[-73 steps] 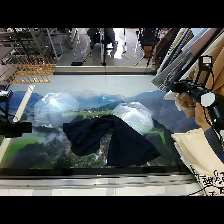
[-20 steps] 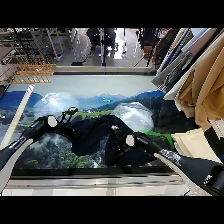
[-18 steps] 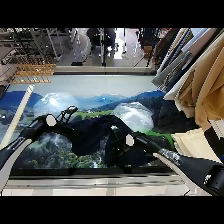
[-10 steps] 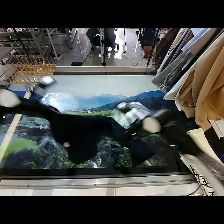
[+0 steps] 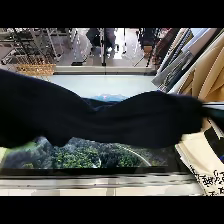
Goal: Fold the clothes and pants, and hang the long-sleeved shirts on hangers.
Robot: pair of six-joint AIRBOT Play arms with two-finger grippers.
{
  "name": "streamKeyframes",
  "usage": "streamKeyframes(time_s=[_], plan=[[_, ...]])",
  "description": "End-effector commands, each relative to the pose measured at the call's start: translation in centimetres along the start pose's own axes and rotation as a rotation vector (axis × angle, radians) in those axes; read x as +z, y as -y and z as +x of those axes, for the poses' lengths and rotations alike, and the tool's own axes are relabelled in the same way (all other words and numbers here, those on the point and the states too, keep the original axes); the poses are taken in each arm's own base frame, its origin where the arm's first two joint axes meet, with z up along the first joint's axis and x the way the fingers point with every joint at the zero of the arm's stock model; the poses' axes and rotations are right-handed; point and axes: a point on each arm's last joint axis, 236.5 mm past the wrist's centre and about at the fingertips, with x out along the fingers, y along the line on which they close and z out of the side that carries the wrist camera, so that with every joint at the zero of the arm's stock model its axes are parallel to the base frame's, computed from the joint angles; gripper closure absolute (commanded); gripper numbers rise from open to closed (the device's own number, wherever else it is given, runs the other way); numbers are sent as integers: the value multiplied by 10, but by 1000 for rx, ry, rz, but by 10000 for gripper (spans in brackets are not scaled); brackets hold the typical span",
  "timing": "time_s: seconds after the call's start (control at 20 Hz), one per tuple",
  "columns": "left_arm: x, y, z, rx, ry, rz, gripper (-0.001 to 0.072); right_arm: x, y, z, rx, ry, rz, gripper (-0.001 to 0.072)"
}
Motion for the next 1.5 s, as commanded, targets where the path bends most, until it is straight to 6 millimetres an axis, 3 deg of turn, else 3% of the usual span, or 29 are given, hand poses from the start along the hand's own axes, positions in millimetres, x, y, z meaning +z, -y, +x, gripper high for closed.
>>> streamKeyframes(time_s=[0.0,0.05,0.1,0.15,0.25,0.3,0.35,0.45,0.55,0.65,0.7,0.8,0.9,0.95,1.0,1.05,1.1,1.2,1.25,1.3,1.35,1.45], plan=[[66,-27,-88,267,268,19,703,58,-12,-56,29,285,-4,698],[66,-33,-89,291,266,28,702,65,-2,-54,-13,313,-12,698],[62,-35,-75,272,249,14,703,70,15,-46,-86,317,-33,699],[53,-34,-49,222,213,-19,702,71,35,-33,-169,297,-46,699],[9,-30,32,67,70,-109,702,56,87,9,-368,170,-60,699],[-24,-27,77,-11,-28,-172,702,40,105,39,-431,70,-82,699],[-69,-23,123,-97,-147,-236,702,21,124,72,-481,-39,-94,699],[-168,-10,194,-240,-393,-378,701,-33,166,147,-535,-269,-120,699],[-271,0,247,-307,-611,-474,701,-104,215,220,-563,-467,-82,698],[-353,11,289,-342,-732,-513,701,-169,249,285,-527,-569,-38,698],[-387,15,311,-332,-753,-529,703,-194,260,316,-503,-570,-13,698],[-432,16,345,-279,-748,-560,702,-230,278,371,-475,-523,-4,698],[-452,11,369,-218,-705,-566,701,-244,288,410,-462,-444,-44,693],[-454,5,375,-194,-682,-564,669,-240,292,420,-463,-396,-78,542],[-451,2,377,-183,-668,-561,532,-233,295,424,-469,-364,-111,326],[-447,-4,374,-174,-664,-554,260,-225,300,420,-483,-353,-141,242],[-444,-9,365,-182,-686,-544,12,-223,304,413,-492,-374,-151,219],[-456,-16,326,-198,-838,-539,4,-240,319,380,-536,-503,-64,199],[-474,-24,298,-162,-974,-567,44,-262,326,357,-557,-588,68,199],[-498,-33,260,-111,-1150,-583,152,-287,323,337,-535,-679,217,197],[-517,-37,225,-87,-1298,-583,163,-315,310,319,-455,-779,364,196],[-544,-22,163,-129,-1504,-638,166,-358,267,288,-205,-930,592,198]])
